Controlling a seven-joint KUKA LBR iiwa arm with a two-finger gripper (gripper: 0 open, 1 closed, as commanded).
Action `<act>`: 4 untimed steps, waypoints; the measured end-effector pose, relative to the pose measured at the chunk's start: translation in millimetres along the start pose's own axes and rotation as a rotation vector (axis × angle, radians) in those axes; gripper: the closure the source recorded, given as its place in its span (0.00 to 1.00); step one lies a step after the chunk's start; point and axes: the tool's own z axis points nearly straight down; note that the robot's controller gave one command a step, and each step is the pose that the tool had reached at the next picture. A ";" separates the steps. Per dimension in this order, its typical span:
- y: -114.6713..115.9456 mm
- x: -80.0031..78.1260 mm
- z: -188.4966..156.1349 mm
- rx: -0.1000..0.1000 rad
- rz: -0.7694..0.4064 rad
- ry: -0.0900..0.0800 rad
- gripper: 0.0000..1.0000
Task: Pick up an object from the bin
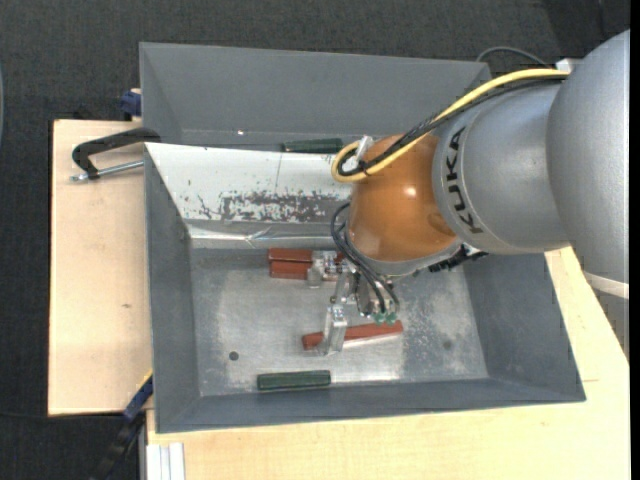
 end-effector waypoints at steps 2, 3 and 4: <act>-73.7 17.3 19.1 0.000 0.012 -0.004 1.00; -73.4 17.3 19.1 0.000 0.012 -0.004 1.00; -111.2 -8.2 -188.4 0.000 0.084 -0.008 1.00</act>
Offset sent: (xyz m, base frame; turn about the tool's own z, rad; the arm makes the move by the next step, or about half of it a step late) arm -0.0167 -0.0742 -0.0199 0.0106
